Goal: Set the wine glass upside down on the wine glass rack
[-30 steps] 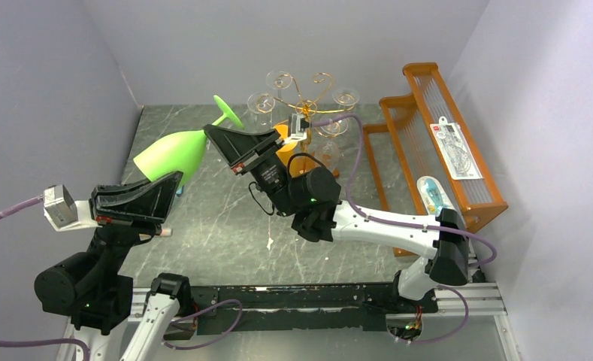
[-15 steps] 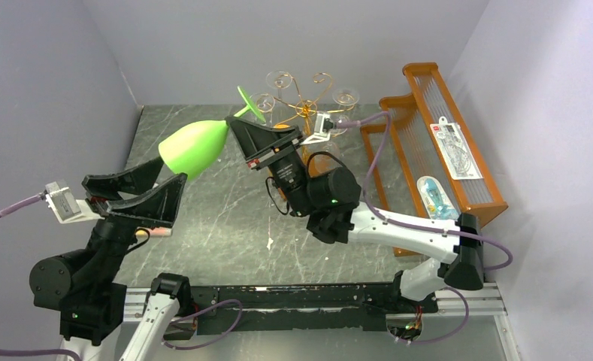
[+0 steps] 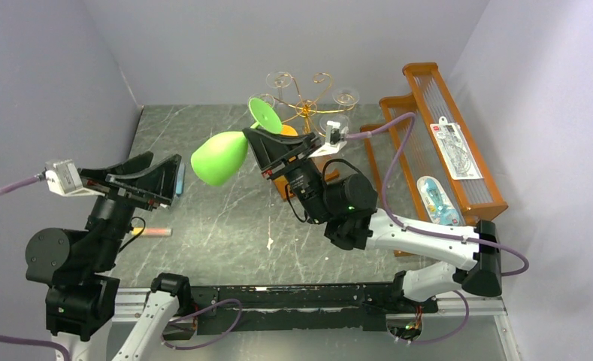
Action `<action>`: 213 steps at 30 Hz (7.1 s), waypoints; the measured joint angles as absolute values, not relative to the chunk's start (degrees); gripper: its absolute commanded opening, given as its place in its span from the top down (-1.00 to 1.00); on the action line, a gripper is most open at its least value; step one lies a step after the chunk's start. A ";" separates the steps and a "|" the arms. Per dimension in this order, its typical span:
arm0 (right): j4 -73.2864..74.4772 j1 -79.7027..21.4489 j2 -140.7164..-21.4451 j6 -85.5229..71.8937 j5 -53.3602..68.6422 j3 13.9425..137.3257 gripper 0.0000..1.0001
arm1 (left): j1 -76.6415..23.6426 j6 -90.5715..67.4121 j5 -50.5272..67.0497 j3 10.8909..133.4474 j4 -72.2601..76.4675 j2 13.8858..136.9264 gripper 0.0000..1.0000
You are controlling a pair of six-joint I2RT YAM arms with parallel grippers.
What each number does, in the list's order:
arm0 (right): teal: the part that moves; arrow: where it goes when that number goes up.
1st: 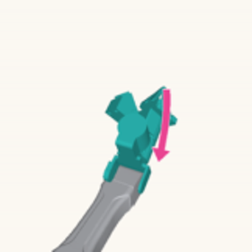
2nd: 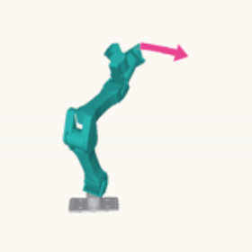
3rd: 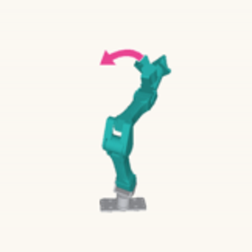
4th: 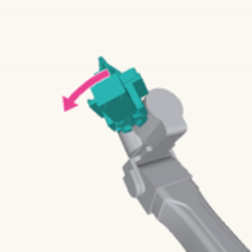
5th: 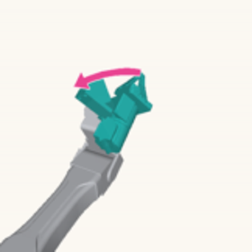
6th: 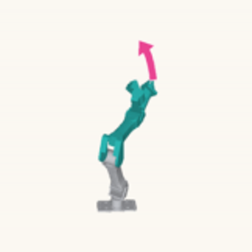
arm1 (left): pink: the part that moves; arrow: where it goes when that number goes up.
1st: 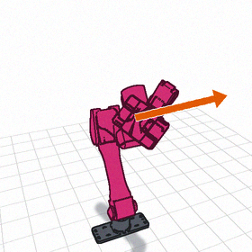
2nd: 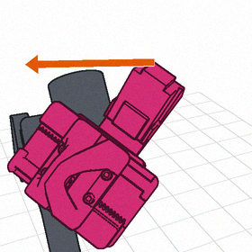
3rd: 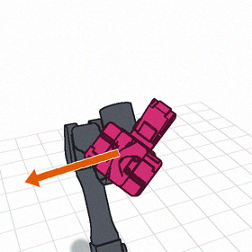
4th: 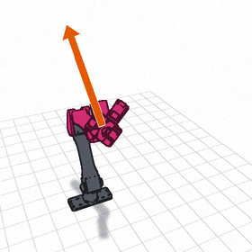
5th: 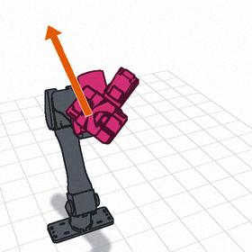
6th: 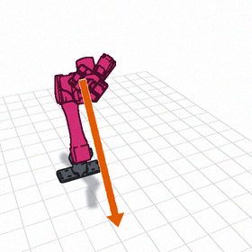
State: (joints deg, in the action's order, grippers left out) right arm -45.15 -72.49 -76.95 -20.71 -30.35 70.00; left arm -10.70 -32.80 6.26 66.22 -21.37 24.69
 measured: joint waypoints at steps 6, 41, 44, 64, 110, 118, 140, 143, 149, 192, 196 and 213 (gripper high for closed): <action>-43.90 -72.51 -75.09 -15.03 -22.70 65.34 1.00 | -10.70 -36.32 7.05 71.92 -25.17 28.67 -0.93; -38.35 -74.41 -75.13 15.94 -3.68 56.99 1.00 | -10.70 -56.47 39.33 68.27 -29.93 35.79 0.54; -38.30 -74.67 -76.12 16.86 -4.49 56.97 1.00 | -10.70 -56.29 39.35 67.57 -31.86 36.75 0.87; -31.90 -74.74 -61.63 7.86 -6.90 46.15 -0.19 | -10.74 -47.11 26.55 76.49 -43.18 43.20 0.90; -4.34 -74.74 -43.64 -20.91 -27.27 60.27 -0.20 | -14.98 -67.20 38.59 120.75 23.88 110.98 0.90; -4.08 -74.74 -42.81 -22.87 -27.99 59.57 -0.17 | -21.39 -66.81 34.04 124.40 22.65 117.12 0.90; -2.46 -74.74 -41.43 -24.45 -29.04 58.41 -0.16 | -27.57 -62.76 18.57 119.35 13.28 118.65 0.90; -2.46 -74.74 -41.21 -24.67 -29.08 58.41 -0.16 | -27.92 -62.87 17.74 117.16 13.23 118.04 0.90; -2.55 -74.74 -40.64 -24.88 -29.21 57.98 -0.16 | -27.92 -65.12 16.47 111.53 13.17 115.28 0.90; -2.72 -74.74 -38.13 -26.81 -29.41 56.53 -0.12 | -29.21 -70.50 12.73 106.04 10.83 111.87 0.90; -2.70 -74.74 -38.13 -26.79 -29.39 56.53 -0.12 | -29.98 -70.54 12.43 105.78 10.41 111.87 0.90; -2.72 -74.74 -38.17 -26.87 -29.41 56.07 -0.11 | -31.07 -72.49 12.91 104.31 11.38 111.85 0.90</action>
